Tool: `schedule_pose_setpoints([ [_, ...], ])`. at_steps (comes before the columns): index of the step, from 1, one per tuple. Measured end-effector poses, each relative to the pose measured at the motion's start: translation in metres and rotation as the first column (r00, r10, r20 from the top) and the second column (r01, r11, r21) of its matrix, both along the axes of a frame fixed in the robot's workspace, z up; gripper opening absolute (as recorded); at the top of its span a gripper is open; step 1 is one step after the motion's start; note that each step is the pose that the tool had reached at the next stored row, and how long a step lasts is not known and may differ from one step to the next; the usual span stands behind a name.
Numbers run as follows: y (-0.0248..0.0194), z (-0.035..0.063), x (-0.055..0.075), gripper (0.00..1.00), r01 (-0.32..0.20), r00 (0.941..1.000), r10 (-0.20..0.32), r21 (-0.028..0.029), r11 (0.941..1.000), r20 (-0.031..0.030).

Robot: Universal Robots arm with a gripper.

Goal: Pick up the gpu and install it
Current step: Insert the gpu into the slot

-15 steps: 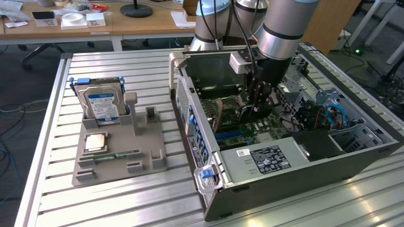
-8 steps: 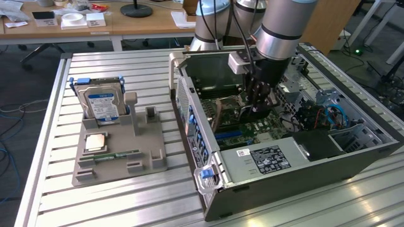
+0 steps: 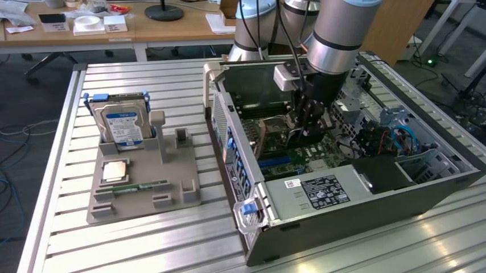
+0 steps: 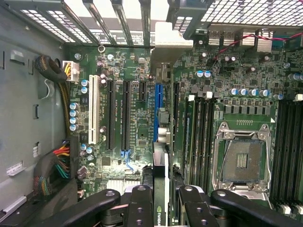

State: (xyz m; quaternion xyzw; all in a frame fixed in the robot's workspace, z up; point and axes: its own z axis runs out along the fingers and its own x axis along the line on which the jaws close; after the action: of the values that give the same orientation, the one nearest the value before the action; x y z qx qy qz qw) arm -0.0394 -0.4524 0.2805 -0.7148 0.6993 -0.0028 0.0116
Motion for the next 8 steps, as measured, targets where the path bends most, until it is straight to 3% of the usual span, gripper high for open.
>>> schedule_pose_setpoints([
  [8, -0.0009, 0.0001, 0.0000, 0.26, 0.000, 1.0000, 0.000, -0.0003, 1.0000, -0.0001],
])
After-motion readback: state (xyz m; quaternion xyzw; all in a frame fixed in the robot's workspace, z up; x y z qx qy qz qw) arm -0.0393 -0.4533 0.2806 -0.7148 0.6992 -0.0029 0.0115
